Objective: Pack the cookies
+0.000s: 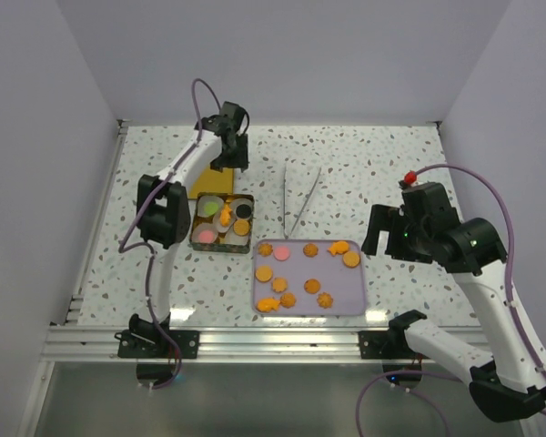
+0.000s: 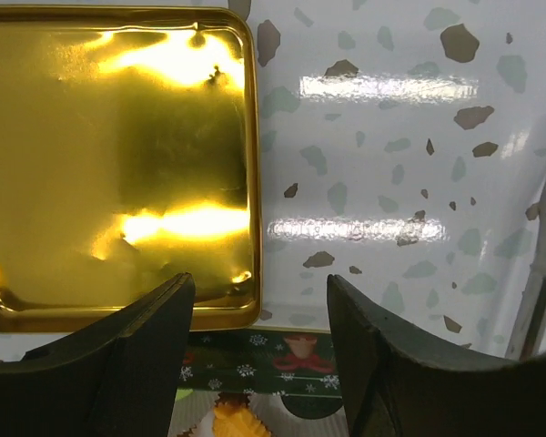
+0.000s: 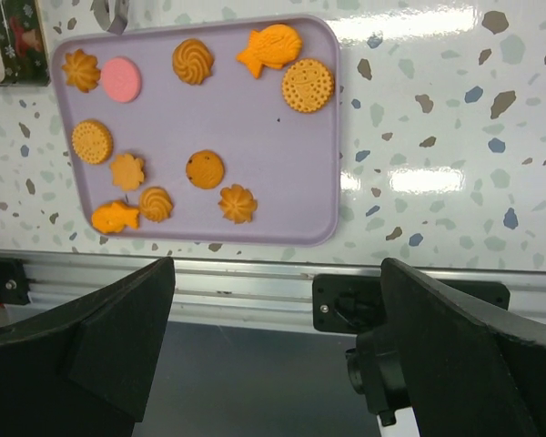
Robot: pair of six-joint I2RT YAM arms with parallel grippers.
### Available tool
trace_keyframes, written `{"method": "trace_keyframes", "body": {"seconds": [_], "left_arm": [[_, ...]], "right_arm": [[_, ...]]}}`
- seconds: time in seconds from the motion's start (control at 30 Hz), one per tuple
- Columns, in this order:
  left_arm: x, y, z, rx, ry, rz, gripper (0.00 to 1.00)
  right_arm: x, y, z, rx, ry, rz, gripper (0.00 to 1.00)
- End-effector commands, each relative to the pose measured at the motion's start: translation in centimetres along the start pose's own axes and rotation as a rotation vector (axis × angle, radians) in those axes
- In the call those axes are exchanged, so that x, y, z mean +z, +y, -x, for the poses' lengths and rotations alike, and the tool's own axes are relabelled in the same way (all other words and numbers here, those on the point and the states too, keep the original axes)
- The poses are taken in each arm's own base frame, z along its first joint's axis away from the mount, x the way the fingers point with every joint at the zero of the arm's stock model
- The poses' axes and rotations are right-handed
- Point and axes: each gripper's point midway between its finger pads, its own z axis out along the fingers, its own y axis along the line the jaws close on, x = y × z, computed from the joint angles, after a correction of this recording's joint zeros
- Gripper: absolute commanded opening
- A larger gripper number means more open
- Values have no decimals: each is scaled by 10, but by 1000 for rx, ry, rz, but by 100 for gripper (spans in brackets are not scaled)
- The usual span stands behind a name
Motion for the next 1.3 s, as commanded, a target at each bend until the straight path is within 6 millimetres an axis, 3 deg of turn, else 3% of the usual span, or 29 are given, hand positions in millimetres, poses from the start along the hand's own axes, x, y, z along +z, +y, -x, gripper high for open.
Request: {"method": "trace_keyframes", "body": {"seconds": [0.0, 0.3, 0.57, 0.67, 0.77, 0.87, 1.0, 1.13, 1.27], "left_arm": [[9, 4, 10, 24, -21, -4, 65], [49, 5, -6, 19, 54, -15, 64], [72, 8, -13, 3, 97, -28, 63], [82, 8, -20, 8, 119, -30, 56], [86, 8, -24, 12, 129, -32, 41], [87, 8, -24, 21, 128, -34, 20], [84, 8, -19, 17, 120, -49, 2], [67, 3, -3, -8, 79, -84, 0], [37, -4, 25, -31, -2, -137, 0]], "right_arm": [[-17, -28, -32, -22, 126, -118, 99], [-7, -26, -29, -22, 148, -136, 99], [2, -23, -24, -16, 151, -144, 99], [5, -22, -23, -13, 157, -146, 99], [9, -20, -22, -7, 160, -144, 99], [12, -17, -21, 3, 167, -139, 99], [15, -15, -21, 17, 169, -135, 99], [19, -13, -24, 42, 180, -131, 99], [26, -5, -28, 82, 201, -108, 99]]}}
